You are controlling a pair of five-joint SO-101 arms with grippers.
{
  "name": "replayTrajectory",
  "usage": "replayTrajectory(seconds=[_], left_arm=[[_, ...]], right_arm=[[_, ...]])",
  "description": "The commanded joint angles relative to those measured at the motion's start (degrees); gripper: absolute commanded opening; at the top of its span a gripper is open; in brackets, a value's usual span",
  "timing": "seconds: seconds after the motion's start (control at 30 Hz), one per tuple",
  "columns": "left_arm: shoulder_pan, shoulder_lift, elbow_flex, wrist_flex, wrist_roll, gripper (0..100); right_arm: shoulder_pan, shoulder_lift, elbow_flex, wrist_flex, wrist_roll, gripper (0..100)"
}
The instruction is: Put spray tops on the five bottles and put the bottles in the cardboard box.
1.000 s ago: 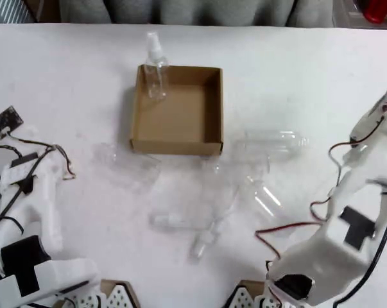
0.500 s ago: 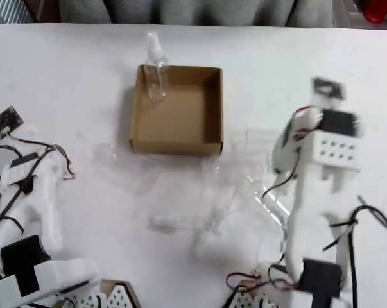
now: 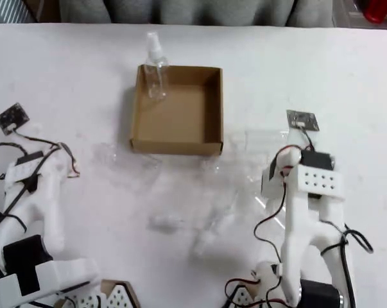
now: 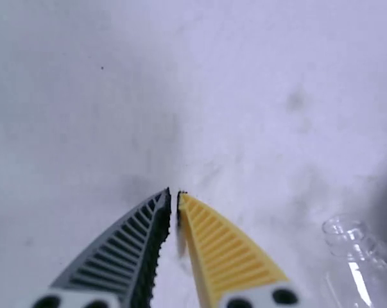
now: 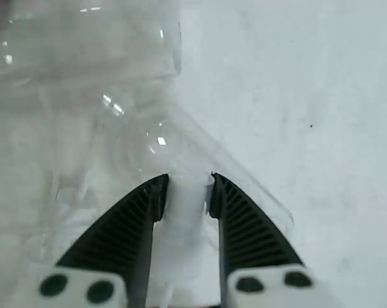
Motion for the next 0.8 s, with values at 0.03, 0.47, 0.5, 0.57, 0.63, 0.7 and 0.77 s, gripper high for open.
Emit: replayTrajectory(seconds=[0.03, 0.47, 0.5, 0.57, 0.63, 0.7, 0.77], left_arm=[[0.9, -0.5, -1.4, -1.0, 0.0, 2], [11.8, -0.5, -14.2, 20.2, 9.9, 2], [13.0, -0.5, -15.6, 21.7, 10.1, 2], [14.6, -0.5, -17.3, 23.4, 10.5, 2], [15.5, -0.5, -18.3, 23.7, 13.6, 2], [16.0, -0.5, -18.6, 23.6, 16.3, 3], [17.0, -0.4, -18.4, 23.3, 16.4, 5]], right_arm=[[0.7, -1.5, 3.7, -9.2, -0.9, 1.6], [-1.8, -1.1, 7.9, -16.1, -0.4, 1.6], [-1.8, -1.0, 7.9, -16.1, -0.4, 1.6], [-1.8, -1.0, 8.1, -16.2, -0.4, 1.6], [-1.8, -1.0, 9.0, -17.7, -0.4, 1.6], [-1.8, -1.0, 9.4, -18.5, -0.4, 1.6], [-1.8, -1.0, 9.4, -18.8, -0.4, 1.6]])
